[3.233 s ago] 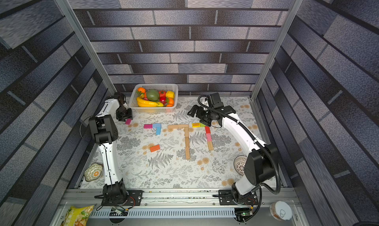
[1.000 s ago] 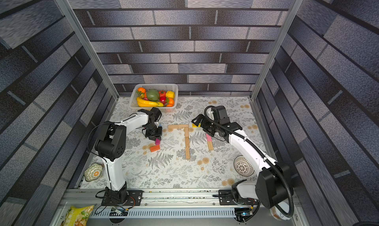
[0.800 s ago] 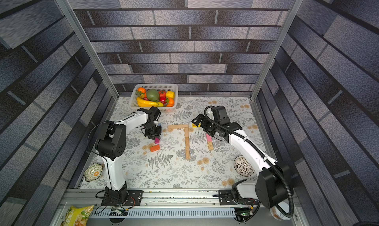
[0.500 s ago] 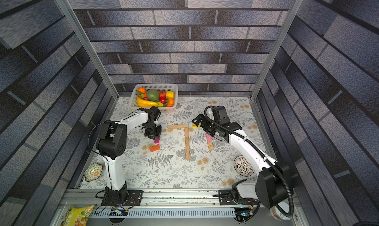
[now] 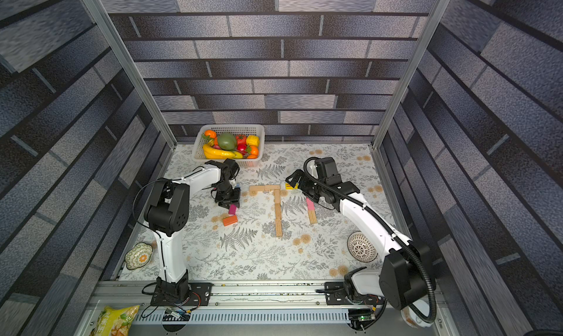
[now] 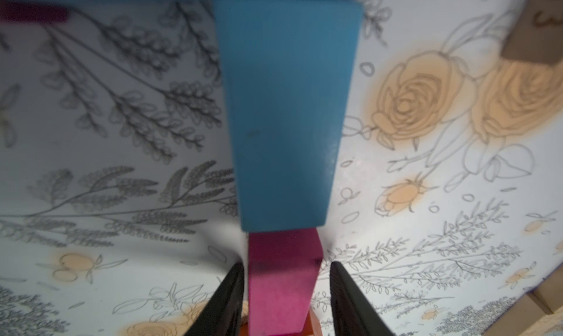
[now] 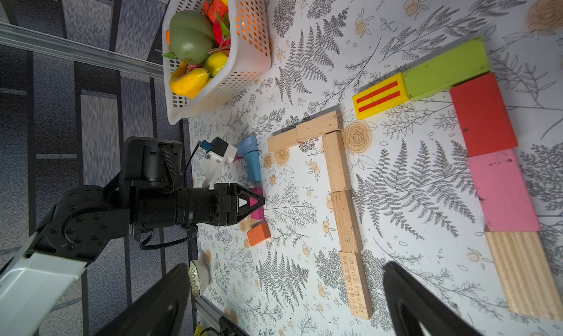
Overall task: Assemble the number 7 with building blocks
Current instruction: Assemble the building block at the center of the board.
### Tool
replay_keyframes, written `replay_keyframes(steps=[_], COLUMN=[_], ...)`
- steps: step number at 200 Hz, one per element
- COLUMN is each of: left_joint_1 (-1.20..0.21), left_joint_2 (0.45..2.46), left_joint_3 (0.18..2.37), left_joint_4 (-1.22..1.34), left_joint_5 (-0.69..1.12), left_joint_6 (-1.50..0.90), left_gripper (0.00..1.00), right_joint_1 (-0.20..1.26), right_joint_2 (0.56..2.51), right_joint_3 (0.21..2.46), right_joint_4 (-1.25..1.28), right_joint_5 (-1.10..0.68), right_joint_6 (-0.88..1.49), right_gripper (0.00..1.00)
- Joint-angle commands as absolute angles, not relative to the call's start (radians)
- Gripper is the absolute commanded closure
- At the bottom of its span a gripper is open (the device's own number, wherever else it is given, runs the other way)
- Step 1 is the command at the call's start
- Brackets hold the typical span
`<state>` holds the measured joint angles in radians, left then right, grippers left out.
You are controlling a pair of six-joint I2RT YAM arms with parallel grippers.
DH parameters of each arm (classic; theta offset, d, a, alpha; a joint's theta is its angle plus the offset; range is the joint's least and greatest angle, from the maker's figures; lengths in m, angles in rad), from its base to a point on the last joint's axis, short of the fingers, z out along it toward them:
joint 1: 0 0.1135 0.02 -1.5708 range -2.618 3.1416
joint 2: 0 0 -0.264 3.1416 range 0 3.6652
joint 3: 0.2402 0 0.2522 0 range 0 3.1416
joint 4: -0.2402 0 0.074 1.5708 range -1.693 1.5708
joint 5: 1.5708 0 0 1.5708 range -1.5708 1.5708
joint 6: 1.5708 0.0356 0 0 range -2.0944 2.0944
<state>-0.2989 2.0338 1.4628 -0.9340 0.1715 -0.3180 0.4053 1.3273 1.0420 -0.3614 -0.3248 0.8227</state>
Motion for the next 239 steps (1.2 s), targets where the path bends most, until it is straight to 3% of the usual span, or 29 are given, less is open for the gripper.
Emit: replay_keyframes(steps=[1, 79, 97, 152, 239], left_joint_1=[-0.285, -0.298, -0.301, -0.318, -0.322], left_joint_2=[2.037, 1.984, 1.994, 2.009, 2.044], left_joint_3=[1.453, 1.416, 1.411, 1.417, 1.451], left_joint_4=[-0.954, -0.953, -0.946, -0.939, -0.951], left_joint_5=[0.155, 0.165, 0.171, 0.177, 0.163], left_joint_6=[-0.299, -0.305, -0.305, -0.312, -0.311], left_gripper=[0.52, 0.49, 0.57, 0.67, 0.67], right_joint_1=[0.400, 0.406, 0.408, 0.407, 0.408], right_joint_2=[1.322, 1.330, 1.331, 1.326, 1.320], right_joint_3=[1.028, 1.020, 1.020, 1.020, 1.014], right_joint_4=[-0.350, -0.320, -0.318, -0.324, -0.331], right_joint_5=[-0.308, -0.307, -0.307, -0.307, -0.313], right_joint_6=[0.831, 0.853, 0.855, 0.853, 0.843], right_gripper=[0.00, 0.00, 0.00, 0.00, 0.00])
